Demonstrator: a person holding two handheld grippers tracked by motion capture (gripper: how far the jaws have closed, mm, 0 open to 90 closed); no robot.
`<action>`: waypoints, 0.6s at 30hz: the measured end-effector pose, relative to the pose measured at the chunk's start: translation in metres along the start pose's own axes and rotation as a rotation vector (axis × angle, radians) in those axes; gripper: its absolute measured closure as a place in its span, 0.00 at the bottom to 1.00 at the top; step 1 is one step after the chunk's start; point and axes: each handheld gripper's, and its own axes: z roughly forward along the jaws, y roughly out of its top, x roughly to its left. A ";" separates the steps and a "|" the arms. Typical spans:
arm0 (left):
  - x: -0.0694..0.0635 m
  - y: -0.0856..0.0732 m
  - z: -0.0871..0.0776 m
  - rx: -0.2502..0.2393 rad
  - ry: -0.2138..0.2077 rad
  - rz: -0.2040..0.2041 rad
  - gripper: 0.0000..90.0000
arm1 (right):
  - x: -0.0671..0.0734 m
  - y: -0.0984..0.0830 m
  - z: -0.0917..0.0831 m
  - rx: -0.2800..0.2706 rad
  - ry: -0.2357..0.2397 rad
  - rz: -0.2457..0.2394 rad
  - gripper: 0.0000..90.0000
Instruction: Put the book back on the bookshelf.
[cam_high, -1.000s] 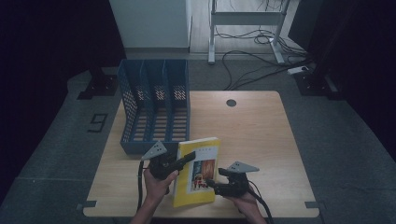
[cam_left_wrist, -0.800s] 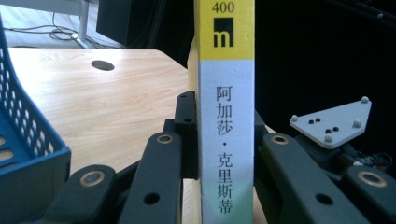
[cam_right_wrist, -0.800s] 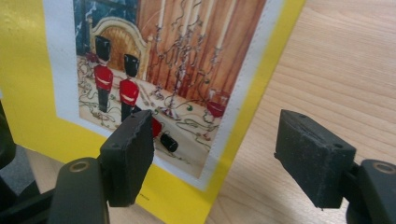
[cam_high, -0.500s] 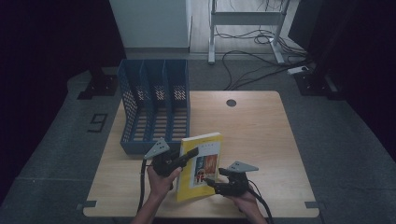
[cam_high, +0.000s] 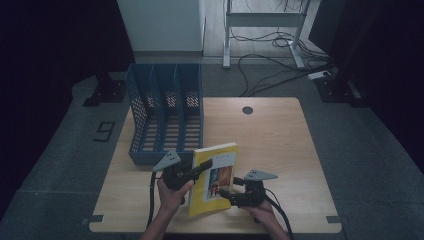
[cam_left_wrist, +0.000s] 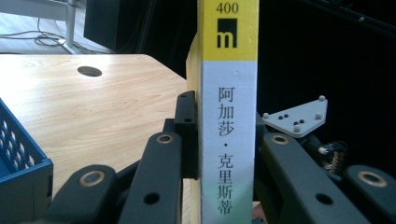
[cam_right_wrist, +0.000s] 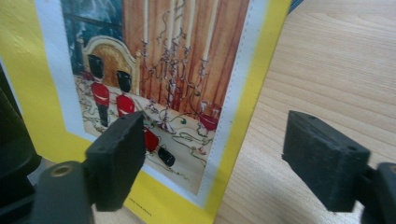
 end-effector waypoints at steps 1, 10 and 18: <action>0.000 0.000 0.000 -0.001 -0.002 0.001 0.84 | -0.001 0.000 0.001 0.000 0.000 -0.005 0.19; -0.003 -0.001 0.000 -0.004 -0.030 0.005 0.84 | 0.002 0.004 0.002 -0.037 0.054 -0.054 0.16; -0.004 -0.001 0.000 0.001 -0.025 0.008 0.84 | 0.005 0.005 0.001 -0.040 0.071 -0.070 0.21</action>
